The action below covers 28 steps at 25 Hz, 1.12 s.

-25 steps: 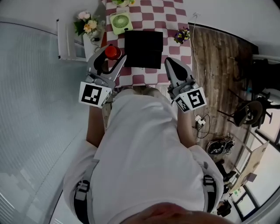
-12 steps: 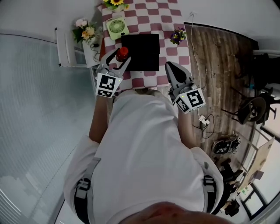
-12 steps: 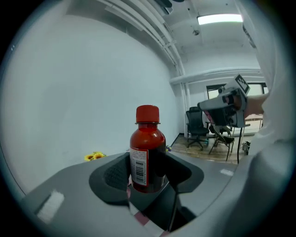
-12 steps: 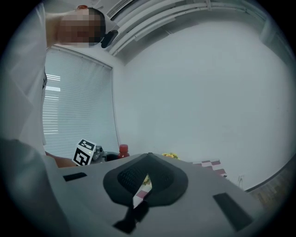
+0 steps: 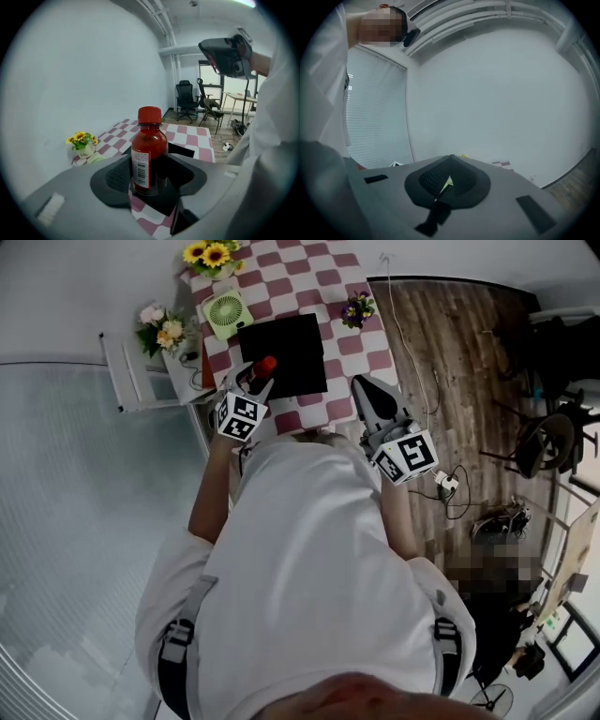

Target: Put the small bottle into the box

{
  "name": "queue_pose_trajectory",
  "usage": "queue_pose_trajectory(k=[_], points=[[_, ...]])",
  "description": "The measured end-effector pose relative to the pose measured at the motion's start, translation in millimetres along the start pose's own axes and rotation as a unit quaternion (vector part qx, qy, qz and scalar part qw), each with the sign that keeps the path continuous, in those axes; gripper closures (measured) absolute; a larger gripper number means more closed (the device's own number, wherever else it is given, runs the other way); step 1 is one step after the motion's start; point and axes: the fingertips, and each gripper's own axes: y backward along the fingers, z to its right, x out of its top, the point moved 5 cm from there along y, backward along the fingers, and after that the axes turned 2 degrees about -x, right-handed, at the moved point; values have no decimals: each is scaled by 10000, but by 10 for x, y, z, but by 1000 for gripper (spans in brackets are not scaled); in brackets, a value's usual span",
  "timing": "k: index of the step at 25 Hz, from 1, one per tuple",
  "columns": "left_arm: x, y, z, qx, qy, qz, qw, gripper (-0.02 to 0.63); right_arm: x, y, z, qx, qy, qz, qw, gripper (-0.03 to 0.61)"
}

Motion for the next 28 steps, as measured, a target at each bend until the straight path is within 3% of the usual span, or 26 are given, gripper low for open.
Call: queue_pose_trajectory(k=[4, 11, 16, 21, 28], points=[[-259, -350, 115, -257, -618, -622, 9958, 391, -41, 130, 33, -244, -51, -39, 9997, 577], [-531, -743, 281, -836, -1107, -1250, 9824, 391, -76, 331, 29, -633, -124, -80, 9979, 577], [-708, -970, 389, -1221, -1595, -1713, 9645, 391, -102, 513, 33, -943, -173, -115, 9953, 577], [-872, -1152, 441, -1530, -1786, -2120, 9486, 391, -144, 692, 88, -1289, -261, -119, 9912, 577], [-966, -1365, 486, -1874, -2215, -2664, 9192, 391, -170, 880, 137, -1630, -379, -63, 9859, 577]])
